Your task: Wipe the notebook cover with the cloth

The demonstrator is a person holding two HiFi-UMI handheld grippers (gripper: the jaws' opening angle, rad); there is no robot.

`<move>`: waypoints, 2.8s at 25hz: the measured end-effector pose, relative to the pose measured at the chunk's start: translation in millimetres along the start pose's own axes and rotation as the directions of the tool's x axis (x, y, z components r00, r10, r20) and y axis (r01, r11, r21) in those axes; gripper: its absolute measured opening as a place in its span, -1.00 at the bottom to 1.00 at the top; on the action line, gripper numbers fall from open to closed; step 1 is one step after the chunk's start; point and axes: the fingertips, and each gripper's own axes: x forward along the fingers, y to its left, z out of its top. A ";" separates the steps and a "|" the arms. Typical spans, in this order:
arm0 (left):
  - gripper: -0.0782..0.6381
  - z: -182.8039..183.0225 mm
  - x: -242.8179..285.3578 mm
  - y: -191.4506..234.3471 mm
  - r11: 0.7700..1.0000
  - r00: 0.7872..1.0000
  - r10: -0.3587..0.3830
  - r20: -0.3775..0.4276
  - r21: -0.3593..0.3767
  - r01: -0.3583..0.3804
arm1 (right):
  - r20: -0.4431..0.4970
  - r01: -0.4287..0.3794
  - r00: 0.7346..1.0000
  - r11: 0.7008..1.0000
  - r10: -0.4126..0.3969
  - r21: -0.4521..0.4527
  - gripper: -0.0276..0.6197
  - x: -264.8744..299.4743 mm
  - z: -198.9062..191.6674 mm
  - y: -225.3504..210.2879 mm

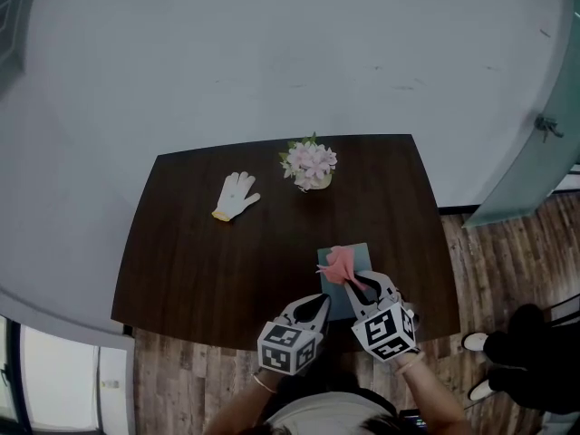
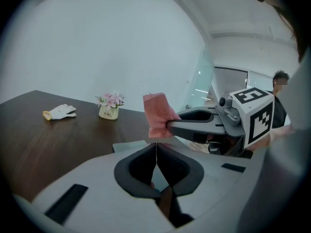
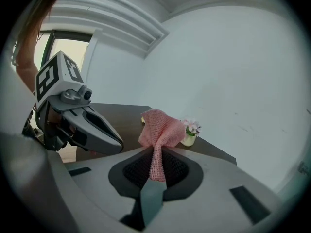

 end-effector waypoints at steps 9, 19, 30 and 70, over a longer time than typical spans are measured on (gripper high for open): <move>-0.73 -26.5 25.3 24.6 0.999 0.995 -0.040 -0.086 -0.017 0.039 | -0.103 -0.065 0.993 0.996 0.059 -0.054 -0.77 54.9 -26.2 0.4; -0.72 -56.3 52.3 48.7 0.998 0.982 -0.050 -0.180 -0.031 0.045 | -0.203 -0.144 0.972 0.984 0.120 -0.107 -0.77 108.1 -53.3 1.3; -0.73 -74.3 75.1 64.9 0.997 0.968 -0.063 -0.244 -0.064 0.049 | -0.318 -0.221 0.932 0.969 0.176 -0.111 -0.77 156.7 -84.6 -1.0; -0.73 -101.7 89.0 78.9 0.994 0.931 -0.067 -0.359 -0.106 0.030 | -0.536 -0.176 0.839 0.979 0.093 -0.106 -0.77 150.5 -153.7 -55.2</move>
